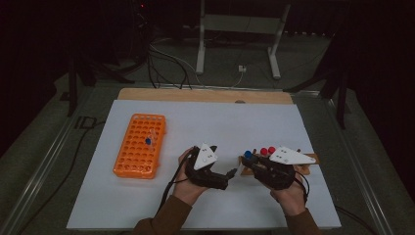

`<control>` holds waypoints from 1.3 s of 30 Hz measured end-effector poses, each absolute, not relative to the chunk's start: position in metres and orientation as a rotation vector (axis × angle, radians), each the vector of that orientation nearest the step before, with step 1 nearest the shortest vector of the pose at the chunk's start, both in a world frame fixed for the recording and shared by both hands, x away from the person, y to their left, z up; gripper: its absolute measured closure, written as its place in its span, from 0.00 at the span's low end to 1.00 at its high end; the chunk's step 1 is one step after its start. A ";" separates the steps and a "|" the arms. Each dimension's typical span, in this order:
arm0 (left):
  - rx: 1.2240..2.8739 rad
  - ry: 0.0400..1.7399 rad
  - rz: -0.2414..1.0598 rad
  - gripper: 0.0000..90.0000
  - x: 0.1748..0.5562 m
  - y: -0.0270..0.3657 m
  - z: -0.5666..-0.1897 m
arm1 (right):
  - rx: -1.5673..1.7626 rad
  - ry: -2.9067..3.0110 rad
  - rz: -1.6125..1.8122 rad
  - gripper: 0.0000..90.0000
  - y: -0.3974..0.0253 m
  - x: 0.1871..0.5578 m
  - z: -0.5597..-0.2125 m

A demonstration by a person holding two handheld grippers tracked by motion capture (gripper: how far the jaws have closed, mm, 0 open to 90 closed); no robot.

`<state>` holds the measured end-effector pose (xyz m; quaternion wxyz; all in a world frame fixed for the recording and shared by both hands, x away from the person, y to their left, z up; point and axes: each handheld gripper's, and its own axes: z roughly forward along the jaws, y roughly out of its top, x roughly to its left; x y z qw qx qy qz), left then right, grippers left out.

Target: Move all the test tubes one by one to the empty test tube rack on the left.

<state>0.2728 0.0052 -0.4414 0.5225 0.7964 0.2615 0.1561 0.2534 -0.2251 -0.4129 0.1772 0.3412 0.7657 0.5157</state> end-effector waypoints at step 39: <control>1.931 0.597 0.339 0.87 0.278 0.006 -0.444 | 1.001 2.123 1.563 0.45 -0.236 0.257 -0.412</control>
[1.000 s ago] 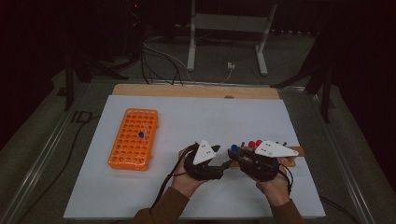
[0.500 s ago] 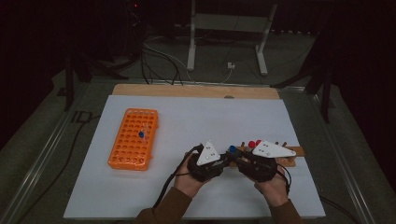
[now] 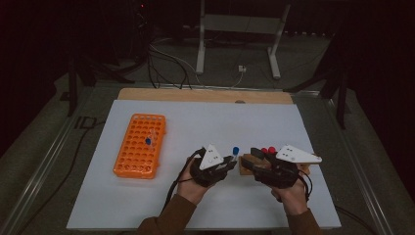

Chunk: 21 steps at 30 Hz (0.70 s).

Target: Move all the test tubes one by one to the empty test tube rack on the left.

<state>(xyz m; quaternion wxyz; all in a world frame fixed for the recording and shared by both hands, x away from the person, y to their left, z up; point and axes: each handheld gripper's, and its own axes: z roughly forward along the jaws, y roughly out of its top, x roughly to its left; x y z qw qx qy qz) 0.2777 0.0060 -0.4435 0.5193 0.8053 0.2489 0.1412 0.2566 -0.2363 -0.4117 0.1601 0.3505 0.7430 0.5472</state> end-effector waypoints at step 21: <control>1.877 0.738 0.431 0.87 0.279 0.073 -0.440 | 1.171 2.028 1.403 0.00 -0.249 0.265 -0.418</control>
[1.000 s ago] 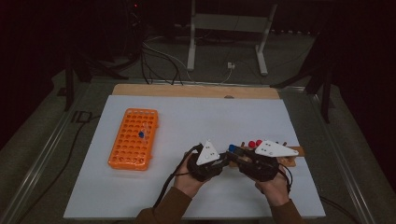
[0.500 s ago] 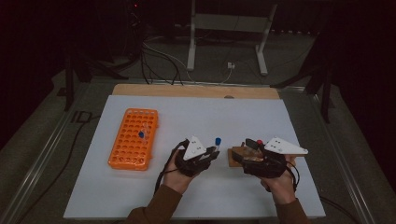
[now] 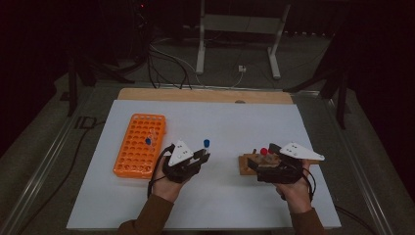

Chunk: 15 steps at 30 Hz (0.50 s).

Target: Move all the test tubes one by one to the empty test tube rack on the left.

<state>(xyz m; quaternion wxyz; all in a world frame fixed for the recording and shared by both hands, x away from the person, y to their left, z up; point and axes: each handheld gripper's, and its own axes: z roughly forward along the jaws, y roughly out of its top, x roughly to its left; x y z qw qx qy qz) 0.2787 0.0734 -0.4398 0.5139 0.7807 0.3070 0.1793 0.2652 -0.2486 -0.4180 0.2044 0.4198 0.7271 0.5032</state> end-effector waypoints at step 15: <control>1.825 0.817 0.506 0.87 0.279 0.116 -0.439 | 1.171 2.015 1.401 0.00 -0.253 0.264 -0.416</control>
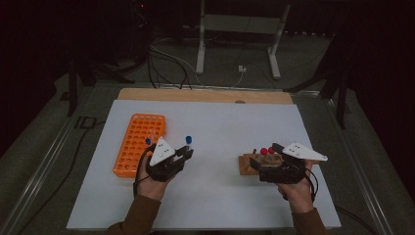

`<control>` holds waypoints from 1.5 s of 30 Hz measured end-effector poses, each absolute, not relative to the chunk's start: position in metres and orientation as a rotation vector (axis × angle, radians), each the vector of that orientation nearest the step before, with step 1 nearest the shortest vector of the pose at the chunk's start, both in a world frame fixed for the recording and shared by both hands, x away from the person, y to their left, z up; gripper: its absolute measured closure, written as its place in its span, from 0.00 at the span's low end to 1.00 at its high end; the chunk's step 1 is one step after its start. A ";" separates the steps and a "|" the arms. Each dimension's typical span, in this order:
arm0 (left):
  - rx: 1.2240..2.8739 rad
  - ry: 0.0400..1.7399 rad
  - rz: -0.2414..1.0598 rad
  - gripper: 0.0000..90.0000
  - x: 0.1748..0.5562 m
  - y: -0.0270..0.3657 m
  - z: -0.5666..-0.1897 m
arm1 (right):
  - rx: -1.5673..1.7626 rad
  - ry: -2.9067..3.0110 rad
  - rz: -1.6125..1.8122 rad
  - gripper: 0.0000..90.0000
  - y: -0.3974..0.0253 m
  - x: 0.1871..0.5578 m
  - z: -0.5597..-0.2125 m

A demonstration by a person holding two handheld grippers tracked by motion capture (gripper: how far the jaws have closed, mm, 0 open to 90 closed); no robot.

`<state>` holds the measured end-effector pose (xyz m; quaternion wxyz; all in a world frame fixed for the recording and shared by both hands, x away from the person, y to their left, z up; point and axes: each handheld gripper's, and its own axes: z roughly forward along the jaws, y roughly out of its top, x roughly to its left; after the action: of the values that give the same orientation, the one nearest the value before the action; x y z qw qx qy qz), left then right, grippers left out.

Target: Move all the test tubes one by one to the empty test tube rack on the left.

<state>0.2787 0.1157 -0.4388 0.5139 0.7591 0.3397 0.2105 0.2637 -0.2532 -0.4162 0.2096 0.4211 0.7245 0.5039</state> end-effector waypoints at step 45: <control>1.822 1.125 0.666 0.86 0.288 0.203 -0.478 | 1.156 2.003 1.395 0.00 -0.255 0.260 -0.415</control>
<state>0.2879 0.2028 -0.4778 0.4343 0.7318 0.4519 0.2676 0.2605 -0.2553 -0.4151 0.2185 0.4176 0.7238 0.5040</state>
